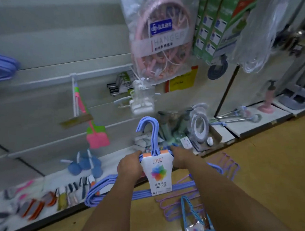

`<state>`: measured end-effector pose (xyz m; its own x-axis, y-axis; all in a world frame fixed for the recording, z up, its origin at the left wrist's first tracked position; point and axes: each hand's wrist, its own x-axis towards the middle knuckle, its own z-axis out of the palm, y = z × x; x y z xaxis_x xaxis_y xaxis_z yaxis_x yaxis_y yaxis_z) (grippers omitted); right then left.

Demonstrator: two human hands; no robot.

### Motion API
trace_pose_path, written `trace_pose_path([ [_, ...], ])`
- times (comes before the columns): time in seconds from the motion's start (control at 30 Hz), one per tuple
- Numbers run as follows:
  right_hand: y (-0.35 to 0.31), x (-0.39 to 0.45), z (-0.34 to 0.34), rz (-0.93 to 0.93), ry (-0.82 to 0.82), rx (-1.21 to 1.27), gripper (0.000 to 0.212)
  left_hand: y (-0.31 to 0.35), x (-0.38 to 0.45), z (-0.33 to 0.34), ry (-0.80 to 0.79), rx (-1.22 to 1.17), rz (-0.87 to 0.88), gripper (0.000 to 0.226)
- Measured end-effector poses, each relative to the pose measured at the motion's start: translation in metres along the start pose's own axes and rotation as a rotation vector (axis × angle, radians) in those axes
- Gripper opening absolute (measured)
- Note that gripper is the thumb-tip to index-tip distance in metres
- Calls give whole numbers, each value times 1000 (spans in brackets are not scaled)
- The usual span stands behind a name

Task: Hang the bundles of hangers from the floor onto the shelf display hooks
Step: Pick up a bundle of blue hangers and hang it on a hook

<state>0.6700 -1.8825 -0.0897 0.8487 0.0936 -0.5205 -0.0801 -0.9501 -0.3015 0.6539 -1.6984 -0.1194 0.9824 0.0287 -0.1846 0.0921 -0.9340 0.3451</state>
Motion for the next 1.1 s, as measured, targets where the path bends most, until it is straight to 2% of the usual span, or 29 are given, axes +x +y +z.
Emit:
trace_pose_path([
  [0.07,-29,-6,7,-81,-7,-28,50,-26,-9,-13,33,-4,-16,21],
  [0.17,-76,-20,20,-210,74,-148,41,-71,-27,-41,81,-19,-46,15],
  [0.33,-161,-34,56,-306,243,-118,29,-153,-64,-84,148,-57,-156,30],
  [0.47,-229,-45,80,-349,354,-162,36,-209,-92,-110,171,-141,-209,33],
  [0.6,-295,-59,110,-367,421,-166,28,-263,-124,-136,220,-204,-250,33],
  [0.8,-369,-79,137,-331,496,-97,29,-327,-152,-177,283,-245,-245,30],
  [0.93,-405,-91,134,-337,584,-56,26,-349,-158,-202,387,-181,-246,32],
  [1.1,-442,-99,113,-360,666,-61,27,-362,-158,-241,510,-144,-240,25],
])
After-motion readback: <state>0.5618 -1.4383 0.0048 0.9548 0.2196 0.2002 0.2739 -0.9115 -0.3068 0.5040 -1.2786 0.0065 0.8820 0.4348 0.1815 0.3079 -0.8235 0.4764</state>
